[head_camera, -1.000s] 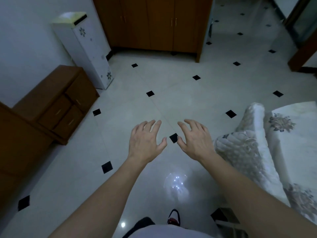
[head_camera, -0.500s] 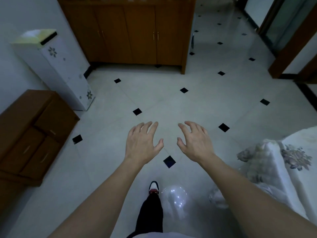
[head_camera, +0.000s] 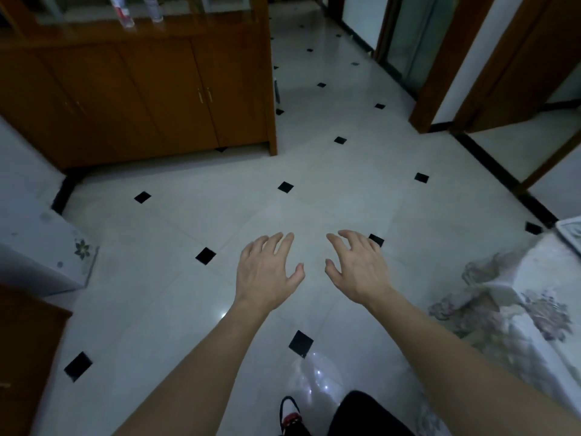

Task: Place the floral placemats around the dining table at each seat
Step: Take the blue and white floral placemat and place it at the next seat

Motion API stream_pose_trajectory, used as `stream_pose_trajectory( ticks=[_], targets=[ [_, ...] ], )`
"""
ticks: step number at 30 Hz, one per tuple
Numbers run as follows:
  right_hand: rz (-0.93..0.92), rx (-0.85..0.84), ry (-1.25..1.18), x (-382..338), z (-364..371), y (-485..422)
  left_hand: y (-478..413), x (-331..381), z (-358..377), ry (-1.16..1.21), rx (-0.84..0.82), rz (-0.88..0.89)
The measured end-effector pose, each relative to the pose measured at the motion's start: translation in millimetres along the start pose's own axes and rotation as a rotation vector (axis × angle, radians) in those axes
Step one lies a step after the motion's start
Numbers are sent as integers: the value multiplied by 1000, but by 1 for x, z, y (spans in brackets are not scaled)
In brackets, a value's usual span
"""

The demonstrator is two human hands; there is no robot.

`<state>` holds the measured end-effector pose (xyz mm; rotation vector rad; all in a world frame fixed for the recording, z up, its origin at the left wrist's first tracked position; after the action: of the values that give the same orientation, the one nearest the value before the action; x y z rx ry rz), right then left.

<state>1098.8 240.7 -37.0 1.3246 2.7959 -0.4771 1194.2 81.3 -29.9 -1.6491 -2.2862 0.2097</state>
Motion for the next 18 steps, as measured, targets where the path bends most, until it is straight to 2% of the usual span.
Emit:
stream_pose_trajectory(
  ticks=[11, 18],
  targets=[
    [185, 12, 55, 94, 16, -86, -147, 51, 58, 57, -38, 209],
    [287, 54, 38, 195, 36, -172, -274, 110, 121, 41, -88, 277]
  ],
)
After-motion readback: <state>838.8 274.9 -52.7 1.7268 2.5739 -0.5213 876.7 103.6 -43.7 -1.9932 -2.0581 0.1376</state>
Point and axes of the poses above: each hand's wrist, its own y-axis away from the middle knuckle, its own z-axis out of the palm, x = y × z, the point moved 6 cm from there along -y, towards the middle knuckle, and after that the axes turned 6 degrees about x, right-handed, at the moved point
